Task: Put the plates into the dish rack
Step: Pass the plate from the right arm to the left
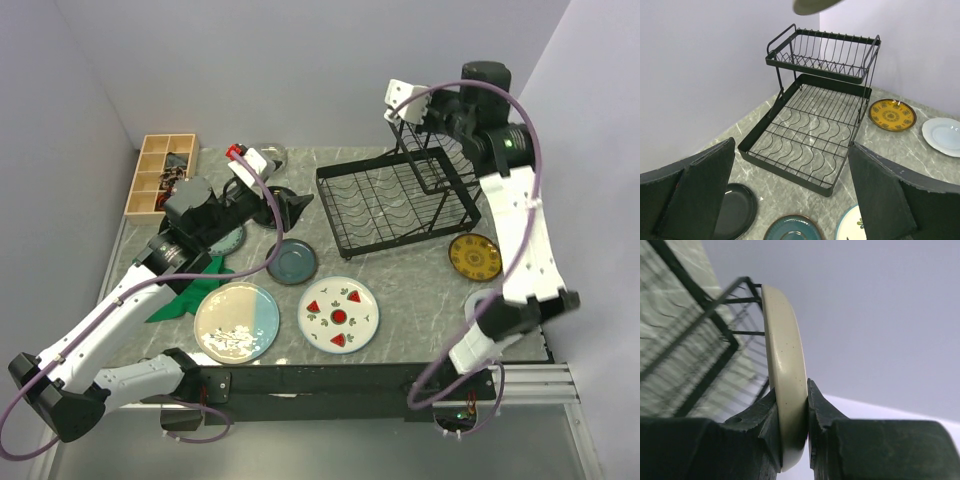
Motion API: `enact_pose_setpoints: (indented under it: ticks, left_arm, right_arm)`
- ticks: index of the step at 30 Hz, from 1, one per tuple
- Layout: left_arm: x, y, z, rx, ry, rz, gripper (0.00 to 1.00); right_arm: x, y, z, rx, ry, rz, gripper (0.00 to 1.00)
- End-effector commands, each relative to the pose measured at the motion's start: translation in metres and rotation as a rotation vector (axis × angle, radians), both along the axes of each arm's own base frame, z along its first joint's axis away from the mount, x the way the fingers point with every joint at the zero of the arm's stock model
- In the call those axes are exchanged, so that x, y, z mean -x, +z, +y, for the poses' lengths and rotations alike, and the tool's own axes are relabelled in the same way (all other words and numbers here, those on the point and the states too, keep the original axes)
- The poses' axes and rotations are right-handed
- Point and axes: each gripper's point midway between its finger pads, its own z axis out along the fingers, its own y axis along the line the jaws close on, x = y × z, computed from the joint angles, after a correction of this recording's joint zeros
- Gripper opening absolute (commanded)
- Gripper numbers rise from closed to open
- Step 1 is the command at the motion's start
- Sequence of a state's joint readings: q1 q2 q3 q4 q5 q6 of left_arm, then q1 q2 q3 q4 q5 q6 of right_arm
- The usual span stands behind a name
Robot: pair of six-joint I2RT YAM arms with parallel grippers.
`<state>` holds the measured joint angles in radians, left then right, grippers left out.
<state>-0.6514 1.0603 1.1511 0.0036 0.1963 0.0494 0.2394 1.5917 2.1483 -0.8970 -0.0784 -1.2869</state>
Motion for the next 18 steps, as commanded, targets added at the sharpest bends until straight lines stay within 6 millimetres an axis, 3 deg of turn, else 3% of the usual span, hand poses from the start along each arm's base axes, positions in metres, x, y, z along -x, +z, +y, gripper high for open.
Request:
enact_pose_setpoints:
  ticks: [1, 6, 18]
  left_arm:
    - [-0.002, 0.012, 0.004, 0.018, 0.019, -0.045, 0.99]
    - [0.001, 0.014, 0.004, 0.024, 0.007, -0.051, 0.99]
    - [0.007, 0.020, 0.004, 0.036, -0.015, -0.060, 1.00]
  right_arm:
    - [-0.036, 0.064, -0.015, 0.128, 0.015, -0.244, 0.00]
    - [-0.078, 0.043, -0.025, 0.248, 0.007, -0.236, 0.00]
    - [-0.128, -0.002, -0.038, 0.400, 0.036, -0.176, 0.00]
